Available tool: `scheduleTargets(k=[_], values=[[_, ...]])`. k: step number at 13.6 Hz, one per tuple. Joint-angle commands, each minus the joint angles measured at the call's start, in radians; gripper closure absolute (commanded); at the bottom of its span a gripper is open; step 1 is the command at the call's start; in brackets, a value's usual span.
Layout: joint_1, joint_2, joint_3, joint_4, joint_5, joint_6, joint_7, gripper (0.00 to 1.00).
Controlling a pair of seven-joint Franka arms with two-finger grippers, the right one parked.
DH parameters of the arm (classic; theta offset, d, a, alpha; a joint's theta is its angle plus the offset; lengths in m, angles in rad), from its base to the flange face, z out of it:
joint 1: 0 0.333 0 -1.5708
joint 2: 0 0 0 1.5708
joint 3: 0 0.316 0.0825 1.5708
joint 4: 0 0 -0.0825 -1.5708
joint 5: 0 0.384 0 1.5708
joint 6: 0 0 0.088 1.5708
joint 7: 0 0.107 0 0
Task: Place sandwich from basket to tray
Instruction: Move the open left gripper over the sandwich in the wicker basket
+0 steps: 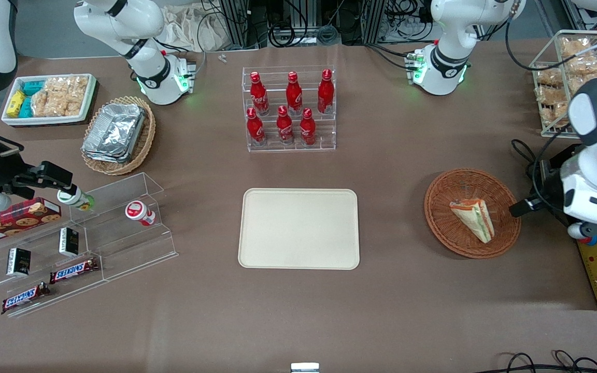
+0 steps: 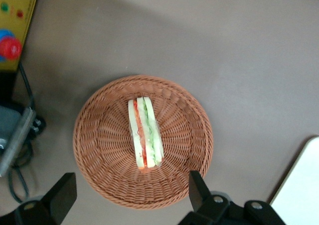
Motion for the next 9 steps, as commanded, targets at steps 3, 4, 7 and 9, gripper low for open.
scheduleTargets(k=[3, 4, 7, 9], values=[[-0.007, -0.084, -0.007, -0.207, 0.017, 0.113, -0.116, 0.0], [-0.007, -0.074, -0.009, -0.207, 0.016, 0.125, -0.118, 0.0], [-0.011, -0.036, -0.012, -0.286, 0.011, 0.308, -0.121, 0.0], [-0.011, -0.021, -0.015, -0.326, 0.011, 0.372, -0.121, 0.0]])
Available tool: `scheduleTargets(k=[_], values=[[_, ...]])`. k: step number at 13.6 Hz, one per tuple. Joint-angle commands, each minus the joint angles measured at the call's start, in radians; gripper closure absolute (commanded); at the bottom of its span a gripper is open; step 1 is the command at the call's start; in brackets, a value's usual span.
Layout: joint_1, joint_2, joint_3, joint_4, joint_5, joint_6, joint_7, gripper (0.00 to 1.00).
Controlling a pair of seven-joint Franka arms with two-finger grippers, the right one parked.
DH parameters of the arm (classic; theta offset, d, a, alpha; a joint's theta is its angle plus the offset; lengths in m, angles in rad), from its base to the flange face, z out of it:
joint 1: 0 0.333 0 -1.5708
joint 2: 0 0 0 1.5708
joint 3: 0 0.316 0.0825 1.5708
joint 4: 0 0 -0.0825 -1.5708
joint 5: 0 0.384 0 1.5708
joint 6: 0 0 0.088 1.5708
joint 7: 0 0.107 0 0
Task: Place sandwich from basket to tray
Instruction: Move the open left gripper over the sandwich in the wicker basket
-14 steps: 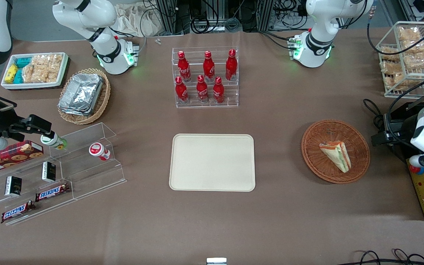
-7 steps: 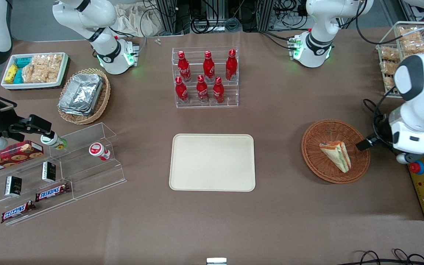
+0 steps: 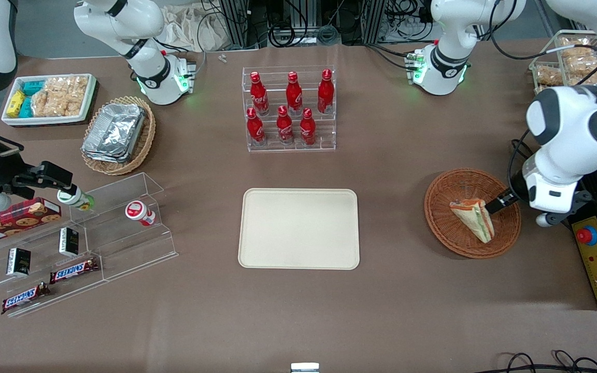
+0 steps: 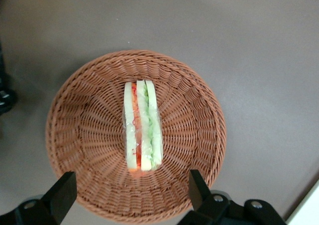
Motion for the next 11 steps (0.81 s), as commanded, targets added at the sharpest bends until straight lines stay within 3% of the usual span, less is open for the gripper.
scheduleTargets(k=[1, 11], values=[[-0.005, 0.024, -0.003, -0.052, 0.011, 0.076, -0.026, 0.0], [-0.002, 0.144, -0.003, -0.053, 0.008, 0.154, -0.027, 0.0]])
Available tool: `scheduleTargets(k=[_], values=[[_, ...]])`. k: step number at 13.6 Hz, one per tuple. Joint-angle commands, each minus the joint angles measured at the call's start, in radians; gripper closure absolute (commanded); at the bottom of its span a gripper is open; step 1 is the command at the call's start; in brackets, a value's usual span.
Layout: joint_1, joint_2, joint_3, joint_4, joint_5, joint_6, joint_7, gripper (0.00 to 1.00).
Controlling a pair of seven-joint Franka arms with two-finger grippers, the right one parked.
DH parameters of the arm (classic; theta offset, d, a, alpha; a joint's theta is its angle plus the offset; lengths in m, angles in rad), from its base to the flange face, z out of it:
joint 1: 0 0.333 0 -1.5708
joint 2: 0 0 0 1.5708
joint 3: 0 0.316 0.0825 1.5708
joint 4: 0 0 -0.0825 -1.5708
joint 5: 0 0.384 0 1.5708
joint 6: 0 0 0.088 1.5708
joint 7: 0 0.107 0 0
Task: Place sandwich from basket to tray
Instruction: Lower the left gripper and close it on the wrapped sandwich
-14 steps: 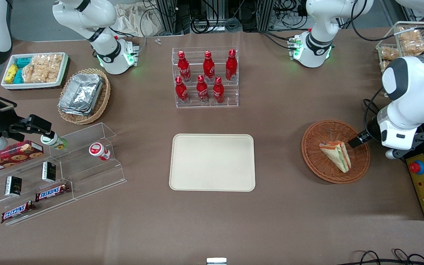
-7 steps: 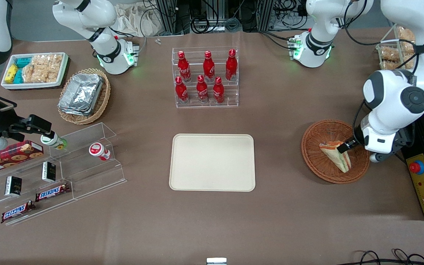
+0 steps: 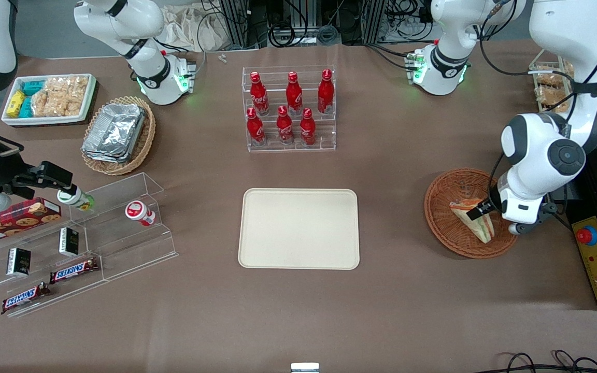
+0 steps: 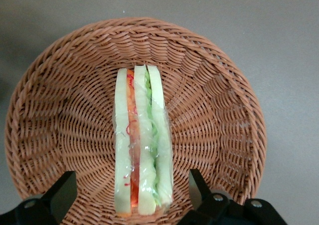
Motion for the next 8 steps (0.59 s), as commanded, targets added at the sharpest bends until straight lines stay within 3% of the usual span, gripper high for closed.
scheduleTargets(k=[1, 6, 8], values=[[-0.002, 0.009, 0.001, -0.008, 0.004, 0.027, -0.024, 0.0], [-0.002, 0.032, -0.001, -0.008, -0.007, 0.035, -0.052, 0.01], [-0.002, 0.044, -0.001, -0.007, -0.016, 0.046, -0.071, 0.12]])
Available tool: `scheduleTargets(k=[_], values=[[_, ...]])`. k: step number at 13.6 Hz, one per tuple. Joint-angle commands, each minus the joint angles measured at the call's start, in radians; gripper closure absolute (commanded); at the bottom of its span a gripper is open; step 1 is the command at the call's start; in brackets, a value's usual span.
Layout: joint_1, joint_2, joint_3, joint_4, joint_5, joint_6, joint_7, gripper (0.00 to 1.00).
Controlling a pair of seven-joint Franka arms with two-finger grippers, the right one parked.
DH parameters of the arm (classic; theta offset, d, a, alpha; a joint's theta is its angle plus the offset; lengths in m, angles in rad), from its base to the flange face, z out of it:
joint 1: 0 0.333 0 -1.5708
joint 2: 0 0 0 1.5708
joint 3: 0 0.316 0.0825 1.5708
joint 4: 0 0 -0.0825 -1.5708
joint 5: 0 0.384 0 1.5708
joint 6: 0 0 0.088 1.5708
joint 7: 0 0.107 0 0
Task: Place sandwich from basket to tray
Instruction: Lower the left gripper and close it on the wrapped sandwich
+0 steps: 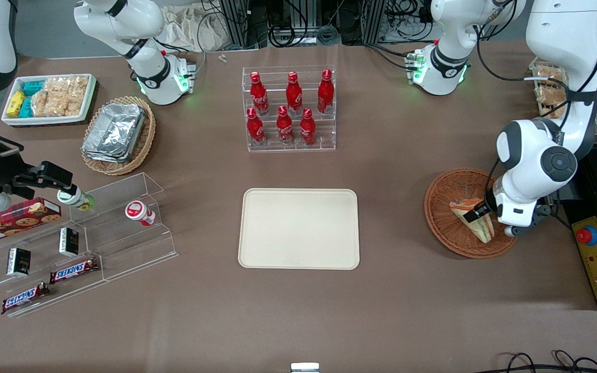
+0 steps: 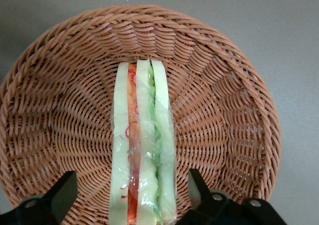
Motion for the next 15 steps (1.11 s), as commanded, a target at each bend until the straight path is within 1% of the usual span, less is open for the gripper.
scheduleTargets(k=[1, 2, 3, 7, 8, 9, 10, 12, 14, 15], values=[[-0.003, 0.021, -0.001, -0.003, -0.014, 0.031, -0.077, 0.19], [-0.005, 0.024, -0.002, -0.003, -0.014, 0.031, -0.109, 0.26], [-0.005, 0.029, -0.006, -0.003, -0.014, 0.031, -0.115, 0.36], [-0.005, 0.023, -0.016, 0.006, -0.012, 0.02, -0.111, 0.94], [-0.005, 0.018, -0.016, 0.019, -0.011, 0.009, -0.106, 0.94], [-0.005, 0.009, -0.021, 0.054, -0.009, -0.051, -0.103, 0.94], [-0.005, 0.0, -0.027, 0.117, -0.008, -0.157, -0.102, 0.94], [-0.005, -0.003, -0.039, 0.296, -0.005, -0.427, -0.095, 0.93], [-0.004, -0.005, -0.039, 0.465, -0.002, -0.626, -0.044, 0.93], [-0.004, -0.003, -0.039, 0.553, -0.001, -0.709, 0.001, 0.9]])
